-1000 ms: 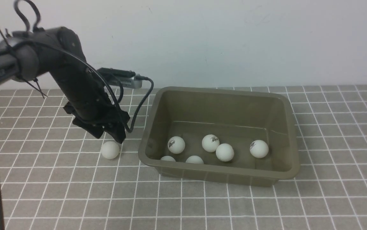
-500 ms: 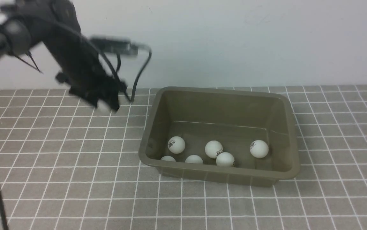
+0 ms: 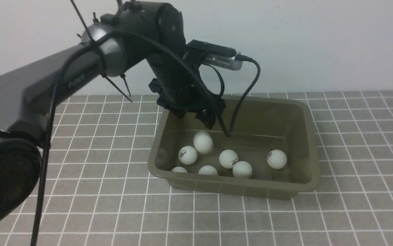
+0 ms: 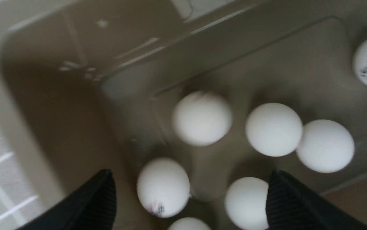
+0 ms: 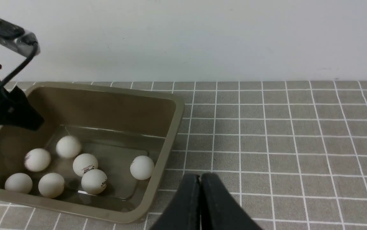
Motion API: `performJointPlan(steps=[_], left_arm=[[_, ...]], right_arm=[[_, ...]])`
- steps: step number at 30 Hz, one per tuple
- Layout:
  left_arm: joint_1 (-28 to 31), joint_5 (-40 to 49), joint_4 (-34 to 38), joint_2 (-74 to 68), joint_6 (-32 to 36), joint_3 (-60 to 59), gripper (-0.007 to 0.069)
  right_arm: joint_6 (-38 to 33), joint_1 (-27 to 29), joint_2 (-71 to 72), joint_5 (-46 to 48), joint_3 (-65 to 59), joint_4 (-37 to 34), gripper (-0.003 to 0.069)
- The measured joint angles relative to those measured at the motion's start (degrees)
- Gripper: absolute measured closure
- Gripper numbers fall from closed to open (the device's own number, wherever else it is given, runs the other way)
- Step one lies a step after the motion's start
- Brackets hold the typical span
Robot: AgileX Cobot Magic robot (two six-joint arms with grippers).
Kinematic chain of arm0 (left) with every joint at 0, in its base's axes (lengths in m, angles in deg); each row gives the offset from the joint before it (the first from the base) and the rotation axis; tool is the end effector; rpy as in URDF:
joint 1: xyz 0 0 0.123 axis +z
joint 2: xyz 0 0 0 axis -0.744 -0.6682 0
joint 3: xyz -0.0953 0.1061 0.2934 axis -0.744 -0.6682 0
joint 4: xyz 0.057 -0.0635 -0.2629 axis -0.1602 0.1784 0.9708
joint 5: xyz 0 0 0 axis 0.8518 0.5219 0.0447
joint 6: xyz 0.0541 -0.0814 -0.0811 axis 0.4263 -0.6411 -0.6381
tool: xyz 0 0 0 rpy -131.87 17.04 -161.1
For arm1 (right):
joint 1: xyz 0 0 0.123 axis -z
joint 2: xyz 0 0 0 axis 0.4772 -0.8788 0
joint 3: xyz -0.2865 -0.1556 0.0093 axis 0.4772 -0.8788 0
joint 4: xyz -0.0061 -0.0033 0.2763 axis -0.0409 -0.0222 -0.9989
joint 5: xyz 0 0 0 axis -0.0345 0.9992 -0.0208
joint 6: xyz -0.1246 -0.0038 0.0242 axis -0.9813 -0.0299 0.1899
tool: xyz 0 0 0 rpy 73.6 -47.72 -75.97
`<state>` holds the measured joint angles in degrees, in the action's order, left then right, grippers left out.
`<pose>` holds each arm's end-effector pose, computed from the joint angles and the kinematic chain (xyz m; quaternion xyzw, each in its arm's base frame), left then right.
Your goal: Put the table tennis balls into the box on the grey coffee tablecloth.
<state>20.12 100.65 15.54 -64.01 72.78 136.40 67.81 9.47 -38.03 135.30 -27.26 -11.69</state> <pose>0.4599 -0.2549 0.2644 0.2415 0.9502 -0.0830 0.1788 0.1065 0.0089 0.3891 0.0330 0.8660 0.0639 0.4948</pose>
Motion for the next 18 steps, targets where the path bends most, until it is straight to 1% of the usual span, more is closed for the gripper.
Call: performJointPlan(steps=[1,2,3,4,6,7,8,9,11,13,16,17,18], left_arm=[[0.0,1.1,-1.1,0.2,-0.6,0.9,0.0062],[0.0,3.2,-2.9,0.7,-1.5,2.6,0.0088],[0.1,4.9,-4.8,1.4,-1.8,4.1,0.0144],[0.1,5.5,-6.7,2.4,-1.8,5.3,0.0211],[0.4,6.2,-10.1,5.6,-1.8,6.2,0.043],[0.7,6.5,-10.9,7.7,-1.8,5.9,0.051],[0.9,6.6,-11.1,10.2,-1.8,5.4,0.0561],[1.1,6.6,-11.2,12.8,-2.4,4.3,0.0591],[1.5,6.6,-11.2,18.9,-3.4,0.6,0.062],[1.6,6.6,-11.1,25.1,-4.4,-5.1,0.0628],[1.7,6.0,-10.7,34.9,-6.3,-15.1,0.0629],[1.7,4.1,-10.0,38.9,-7.1,-19.5,0.0629],[1.7,0.5,-9.4,43.7,-8.1,-25.0,0.0629]], right_arm=[[0.1,0.0,0.2,0.1,0.0,0.0,0.0666],[0.2,0.0,1.1,0.4,0.0,0.1,0.0666],[0.3,0.0,2.9,1.2,0.0,0.2,0.0666],[0.5,0.0,4.8,2.1,0.0,0.3,0.0666],[0.6,0.0,9.9,3.5,0.0,0.6,0.0666],[0.7,0.0,12.8,3.9,-0.1,1.0,0.0666],[0.7,0.0,15.3,3.8,-0.4,1.3,0.0666],[0.7,0.0,17.9,3.5,-0.9,1.7,0.0666],[0.7,0.0,26.0,0.8,-3.8,2.6,0.0666],[0.7,0.0,31.4,-2.2,-7.5,3.0,0.0666],[0.7,0.0,34.2,-6.6,-12.4,3.4,0.0666],[0.7,0.0,34.2,-7.8,-13.8,3.4,0.0666],[0.7,0.0,34.2,-8.9,-15.0,3.1,0.0666]])
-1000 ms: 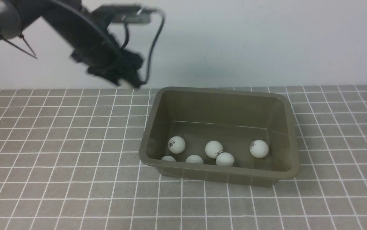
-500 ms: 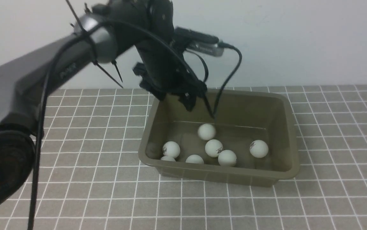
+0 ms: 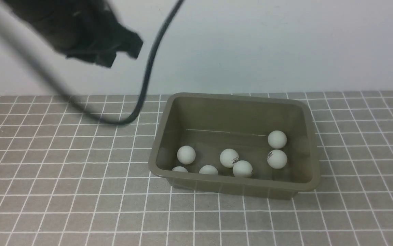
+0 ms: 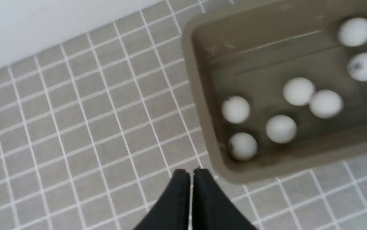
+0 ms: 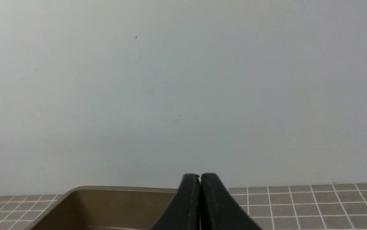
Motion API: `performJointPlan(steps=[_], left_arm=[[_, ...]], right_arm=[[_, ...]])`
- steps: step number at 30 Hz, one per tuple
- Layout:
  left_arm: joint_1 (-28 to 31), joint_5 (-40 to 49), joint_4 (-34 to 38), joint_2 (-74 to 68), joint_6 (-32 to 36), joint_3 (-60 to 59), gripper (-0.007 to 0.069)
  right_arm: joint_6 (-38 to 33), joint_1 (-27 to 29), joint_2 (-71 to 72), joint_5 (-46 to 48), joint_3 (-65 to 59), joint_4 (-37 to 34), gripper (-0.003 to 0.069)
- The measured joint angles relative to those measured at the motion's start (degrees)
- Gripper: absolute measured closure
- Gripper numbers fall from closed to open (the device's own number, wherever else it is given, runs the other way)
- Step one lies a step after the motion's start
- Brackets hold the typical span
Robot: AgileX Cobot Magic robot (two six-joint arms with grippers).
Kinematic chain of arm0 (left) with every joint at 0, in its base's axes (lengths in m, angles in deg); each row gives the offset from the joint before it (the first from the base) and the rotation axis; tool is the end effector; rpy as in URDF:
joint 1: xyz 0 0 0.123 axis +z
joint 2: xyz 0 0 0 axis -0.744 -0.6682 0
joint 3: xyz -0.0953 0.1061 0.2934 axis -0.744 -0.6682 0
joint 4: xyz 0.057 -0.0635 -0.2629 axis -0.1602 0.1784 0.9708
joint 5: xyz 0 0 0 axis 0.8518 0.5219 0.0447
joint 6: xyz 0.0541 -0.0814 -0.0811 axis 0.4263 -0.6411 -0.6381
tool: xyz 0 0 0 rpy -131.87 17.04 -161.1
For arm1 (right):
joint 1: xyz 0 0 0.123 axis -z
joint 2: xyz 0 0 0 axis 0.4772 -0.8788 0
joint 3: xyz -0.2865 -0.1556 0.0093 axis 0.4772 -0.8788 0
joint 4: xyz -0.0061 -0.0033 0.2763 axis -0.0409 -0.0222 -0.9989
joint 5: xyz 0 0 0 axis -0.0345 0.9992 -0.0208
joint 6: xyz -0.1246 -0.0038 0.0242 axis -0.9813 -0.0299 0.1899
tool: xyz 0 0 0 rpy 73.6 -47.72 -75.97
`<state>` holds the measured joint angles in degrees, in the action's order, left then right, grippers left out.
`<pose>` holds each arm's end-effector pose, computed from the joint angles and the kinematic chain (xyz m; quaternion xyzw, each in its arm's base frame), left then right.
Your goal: Put the table tennis balls into the box on the grey coffee tablecloth.
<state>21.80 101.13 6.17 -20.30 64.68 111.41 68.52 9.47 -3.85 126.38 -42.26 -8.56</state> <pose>0.2834 -0.1298 0.4418 0.1664 0.9225 -0.0588 0.3432 0.0029 -0.0284 0.3457 0.0399 0.7196 0.1155 0.6835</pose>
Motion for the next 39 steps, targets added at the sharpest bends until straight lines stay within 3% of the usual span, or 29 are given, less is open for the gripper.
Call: performJointPlan(steps=[2,9,17,23,39], left_arm=[[0.0,-3.1,0.3,4.9,-0.9,-5.6,0.0629],[0.0,-28.1,2.3,34.9,-3.4,-39.1,0.0629],[0.0,-35.8,4.2,52.7,-6.8,-57.9,0.0629],[0.0,-40.1,4.0,58.9,-7.1,-63.8,0.0629],[0.0,-41.1,3.8,59.2,-7.2,-64.5,0.0629]], right_arm=[[0.0,0.0,-0.2,-0.9,-1.0,-0.4,0.0666],[0.1,0.0,-0.7,-5.4,-1.8,-0.6,0.0666],[0.3,0.0,-0.7,-5.7,-1.8,-0.6,0.0666],[0.3,0.0,-0.7,-5.8,-1.8,-0.6,0.0666],[0.2,0.0,-0.7,-5.8,-1.8,-0.6,0.0666]])
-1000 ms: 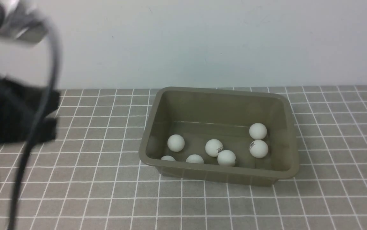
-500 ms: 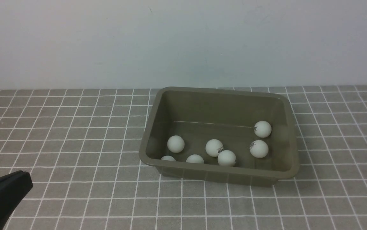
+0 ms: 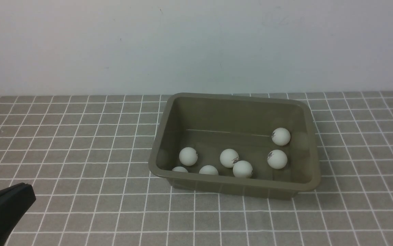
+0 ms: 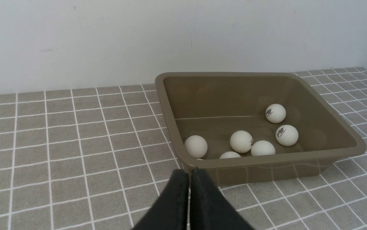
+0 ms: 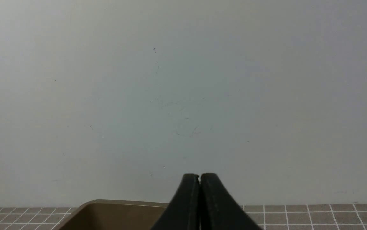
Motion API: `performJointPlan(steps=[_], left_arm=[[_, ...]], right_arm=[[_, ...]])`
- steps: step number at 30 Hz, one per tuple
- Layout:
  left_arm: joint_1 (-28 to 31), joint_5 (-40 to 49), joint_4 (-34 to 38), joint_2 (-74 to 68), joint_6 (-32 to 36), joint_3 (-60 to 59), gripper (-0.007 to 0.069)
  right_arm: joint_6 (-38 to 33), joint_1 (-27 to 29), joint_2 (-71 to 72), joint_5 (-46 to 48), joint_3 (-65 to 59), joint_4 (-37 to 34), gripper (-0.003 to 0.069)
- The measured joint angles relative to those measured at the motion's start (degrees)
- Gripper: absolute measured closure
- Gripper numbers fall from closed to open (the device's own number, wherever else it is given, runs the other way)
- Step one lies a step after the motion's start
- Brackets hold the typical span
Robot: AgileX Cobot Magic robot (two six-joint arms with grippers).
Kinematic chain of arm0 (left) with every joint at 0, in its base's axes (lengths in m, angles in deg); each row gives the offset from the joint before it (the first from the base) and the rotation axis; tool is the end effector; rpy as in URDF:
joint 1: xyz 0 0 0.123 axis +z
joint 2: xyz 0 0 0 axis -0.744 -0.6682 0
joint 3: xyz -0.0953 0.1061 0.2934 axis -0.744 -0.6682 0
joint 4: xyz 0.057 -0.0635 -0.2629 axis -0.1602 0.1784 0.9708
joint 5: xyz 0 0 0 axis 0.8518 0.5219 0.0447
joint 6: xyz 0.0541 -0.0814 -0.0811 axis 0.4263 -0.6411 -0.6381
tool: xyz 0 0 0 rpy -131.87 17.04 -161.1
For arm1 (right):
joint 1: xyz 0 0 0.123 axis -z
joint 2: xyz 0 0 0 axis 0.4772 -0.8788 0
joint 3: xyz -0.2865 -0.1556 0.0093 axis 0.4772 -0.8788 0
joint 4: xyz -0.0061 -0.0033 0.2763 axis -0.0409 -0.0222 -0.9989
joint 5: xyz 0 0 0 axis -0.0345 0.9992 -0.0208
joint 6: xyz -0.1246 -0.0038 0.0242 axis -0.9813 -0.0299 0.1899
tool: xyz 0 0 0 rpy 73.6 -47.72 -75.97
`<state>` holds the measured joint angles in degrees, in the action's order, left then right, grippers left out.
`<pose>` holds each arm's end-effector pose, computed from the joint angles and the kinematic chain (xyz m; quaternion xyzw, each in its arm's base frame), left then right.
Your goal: Put the table tennis balls into the box on the grey coffee tablecloth.
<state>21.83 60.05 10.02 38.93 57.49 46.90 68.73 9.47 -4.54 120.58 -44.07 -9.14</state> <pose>0.0868 -0.0421 0.2975 0.0905 0.7811 -0.2046 0.5829 0.0108 -0.0217 0.3478 0.0292 0.7011 0.1302 0.7005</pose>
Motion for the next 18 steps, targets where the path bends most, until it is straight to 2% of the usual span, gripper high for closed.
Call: performJointPlan(steps=[12,15,18], left_arm=[[0.0,0.0,-1.2,0.0,0.2,0.0,0.0629],[0.0,0.0,-2.6,0.0,1.5,0.0,0.0629],[1.2,0.4,-2.1,0.2,6.1,0.0,0.0629]], right_arm=[[0.0,0.0,0.0,0.0,0.0,0.0,0.0666],[0.0,0.0,0.0,0.0,0.0,0.0,0.0666],[0.0,0.0,0.0,0.0,0.0,0.0,0.0666]])
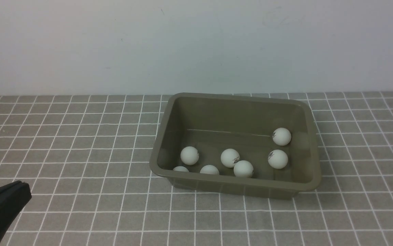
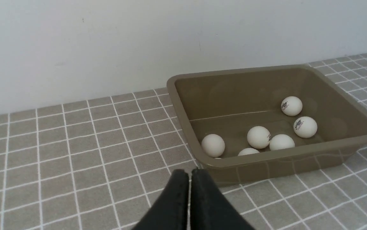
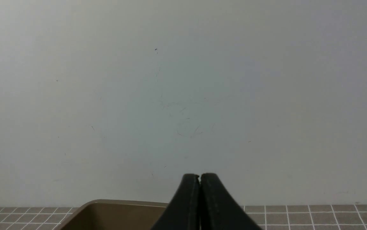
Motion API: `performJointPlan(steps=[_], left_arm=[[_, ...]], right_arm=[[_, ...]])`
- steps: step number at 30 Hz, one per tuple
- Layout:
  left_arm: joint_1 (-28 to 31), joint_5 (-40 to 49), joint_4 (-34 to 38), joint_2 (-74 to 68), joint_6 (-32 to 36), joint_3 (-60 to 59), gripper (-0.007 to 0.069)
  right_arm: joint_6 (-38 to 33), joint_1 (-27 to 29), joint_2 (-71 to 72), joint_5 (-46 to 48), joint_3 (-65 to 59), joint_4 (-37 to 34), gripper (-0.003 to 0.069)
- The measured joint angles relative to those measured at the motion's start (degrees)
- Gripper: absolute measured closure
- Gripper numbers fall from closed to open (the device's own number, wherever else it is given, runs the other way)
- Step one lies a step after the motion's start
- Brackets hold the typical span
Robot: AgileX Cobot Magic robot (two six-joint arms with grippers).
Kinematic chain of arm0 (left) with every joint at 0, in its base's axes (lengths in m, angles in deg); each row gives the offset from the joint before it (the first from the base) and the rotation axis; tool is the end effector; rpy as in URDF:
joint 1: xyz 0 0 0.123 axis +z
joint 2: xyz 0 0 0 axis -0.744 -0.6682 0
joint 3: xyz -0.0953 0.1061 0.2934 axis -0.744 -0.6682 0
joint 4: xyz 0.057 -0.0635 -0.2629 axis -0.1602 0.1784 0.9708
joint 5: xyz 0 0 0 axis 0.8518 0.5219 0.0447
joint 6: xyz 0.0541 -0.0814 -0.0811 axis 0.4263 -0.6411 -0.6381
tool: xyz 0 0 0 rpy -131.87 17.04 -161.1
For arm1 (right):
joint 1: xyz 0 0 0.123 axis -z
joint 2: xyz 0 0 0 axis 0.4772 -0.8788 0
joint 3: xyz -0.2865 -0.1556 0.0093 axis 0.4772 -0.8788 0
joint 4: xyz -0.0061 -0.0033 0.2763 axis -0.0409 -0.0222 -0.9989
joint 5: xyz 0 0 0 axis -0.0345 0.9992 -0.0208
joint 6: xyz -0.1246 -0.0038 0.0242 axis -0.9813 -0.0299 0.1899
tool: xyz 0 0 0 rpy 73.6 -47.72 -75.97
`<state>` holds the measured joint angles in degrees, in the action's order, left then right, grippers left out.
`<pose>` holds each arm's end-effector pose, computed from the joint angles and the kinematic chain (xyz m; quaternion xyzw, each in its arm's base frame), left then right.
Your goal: Put the table tennis balls into the box on the grey coffee tablecloth.
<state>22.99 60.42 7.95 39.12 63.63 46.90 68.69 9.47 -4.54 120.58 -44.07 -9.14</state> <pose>0.0877 -0.0384 0.2971 0.1328 0.7759 -0.1514 0.5979 0.0108 -0.0217 0.3478 0.0290 0.7011 0.1300 0.7005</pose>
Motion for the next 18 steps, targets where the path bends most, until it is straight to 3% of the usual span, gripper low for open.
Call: performJointPlan(steps=[4,10,18], left_arm=[[7.8,1.1,4.0,3.4,8.6,-1.9,0.0629],[19.0,-1.5,5.0,14.0,11.3,-14.6,0.0629],[22.1,-1.7,5.0,18.8,11.8,-24.4,0.0629]], right_arm=[[0.0,0.0,0.0,0.0,0.0,0.0,0.0666],[0.0,0.0,0.0,0.0,0.0,0.0,0.0666],[0.0,0.0,0.0,0.0,0.0,0.0,0.0666]])
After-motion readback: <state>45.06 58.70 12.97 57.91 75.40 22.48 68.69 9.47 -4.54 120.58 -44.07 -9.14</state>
